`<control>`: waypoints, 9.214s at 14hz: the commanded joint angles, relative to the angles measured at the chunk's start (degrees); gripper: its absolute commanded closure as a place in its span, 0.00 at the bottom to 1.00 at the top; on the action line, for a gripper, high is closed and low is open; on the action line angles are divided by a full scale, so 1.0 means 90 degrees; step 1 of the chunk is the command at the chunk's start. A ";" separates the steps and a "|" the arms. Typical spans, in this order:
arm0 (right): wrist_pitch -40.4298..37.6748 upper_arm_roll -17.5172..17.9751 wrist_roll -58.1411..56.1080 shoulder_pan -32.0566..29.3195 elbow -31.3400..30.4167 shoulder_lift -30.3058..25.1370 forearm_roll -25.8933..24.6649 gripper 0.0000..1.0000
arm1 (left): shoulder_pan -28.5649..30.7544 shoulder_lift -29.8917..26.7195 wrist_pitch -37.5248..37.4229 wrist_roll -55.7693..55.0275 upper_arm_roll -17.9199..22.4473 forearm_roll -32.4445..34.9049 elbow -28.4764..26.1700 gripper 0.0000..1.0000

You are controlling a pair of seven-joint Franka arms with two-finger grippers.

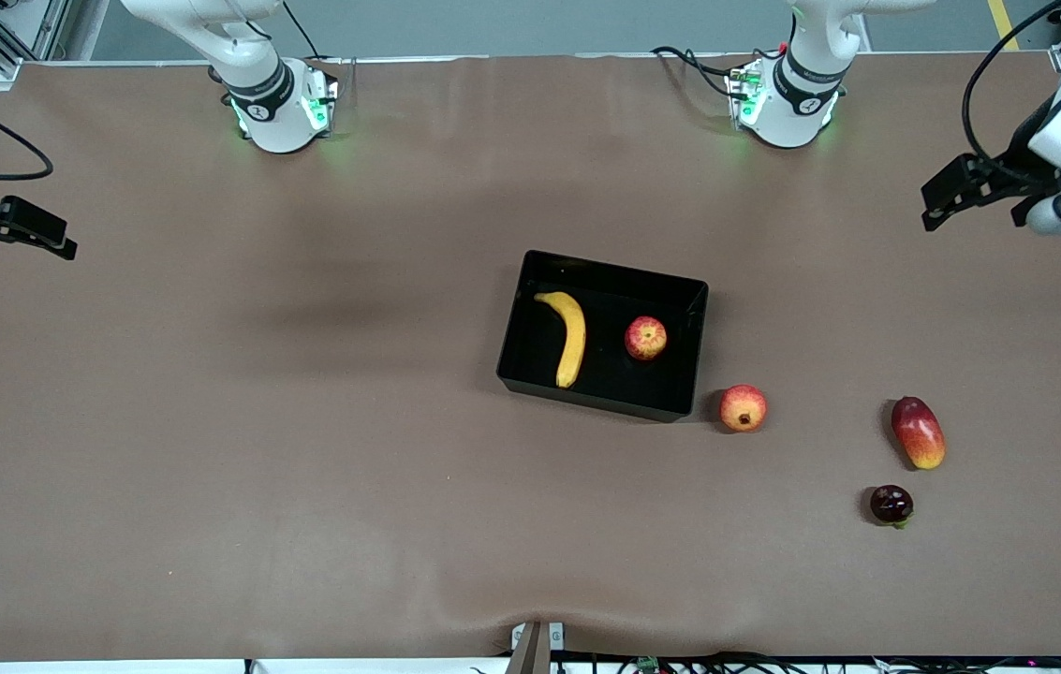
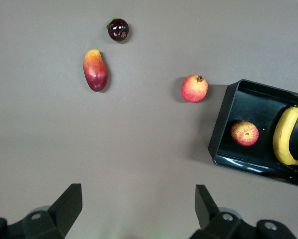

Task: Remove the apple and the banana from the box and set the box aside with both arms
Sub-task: 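Reach the left gripper down into the black tray toward the apple, then grasp the red-yellow apple with the left gripper and lift it, then carry the apple beside the mango and open the left gripper, then move the left gripper into the tray while the right gripper reaches out, then lift the banana with the left gripper while the right gripper nears the tray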

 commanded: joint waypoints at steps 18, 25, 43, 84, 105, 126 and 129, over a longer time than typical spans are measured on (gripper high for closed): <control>-0.0058 0.0012 0.0085 -0.0005 0.0140 0.0067 0.0004 0.00 | -0.1517 0.2445 0.3552 -0.5529 -0.0893 -0.0035 -0.1324 0.00; -0.0058 0.0012 0.0085 -0.0005 0.0140 0.0067 0.0013 0.00 | -0.1760 0.2933 0.5263 -0.5558 -0.0883 -0.0035 -0.2293 0.00; -0.0058 0.0012 0.0075 -0.0005 0.0140 0.0067 0.0004 0.00 | -0.1947 0.3442 0.5109 -0.5441 -0.0883 0.0229 -0.2079 1.00; -0.0117 0.0012 0.0085 0.0005 0.0121 0.0204 0.0013 0.00 | 0.0651 0.5404 0.4746 -0.1848 -0.0795 0.0786 0.0783 1.00; -0.0049 0.0032 0.0280 0.0396 0.0131 0.0848 0.0082 0.00 | -0.1075 0.3861 0.3066 -0.2969 -0.2006 0.0970 0.0188 0.00; 0.2481 0.0041 0.1480 0.1927 0.0356 0.2762 0.0629 0.00 | -0.2045 0.4428 0.5996 -0.3604 -0.1937 0.1732 -0.1610 0.00; 0.2471 0.0041 0.1948 0.2192 0.0307 0.2889 0.0629 0.00 | -0.2045 0.4515 0.5996 -0.3800 -0.1937 0.1937 -0.1609 0.06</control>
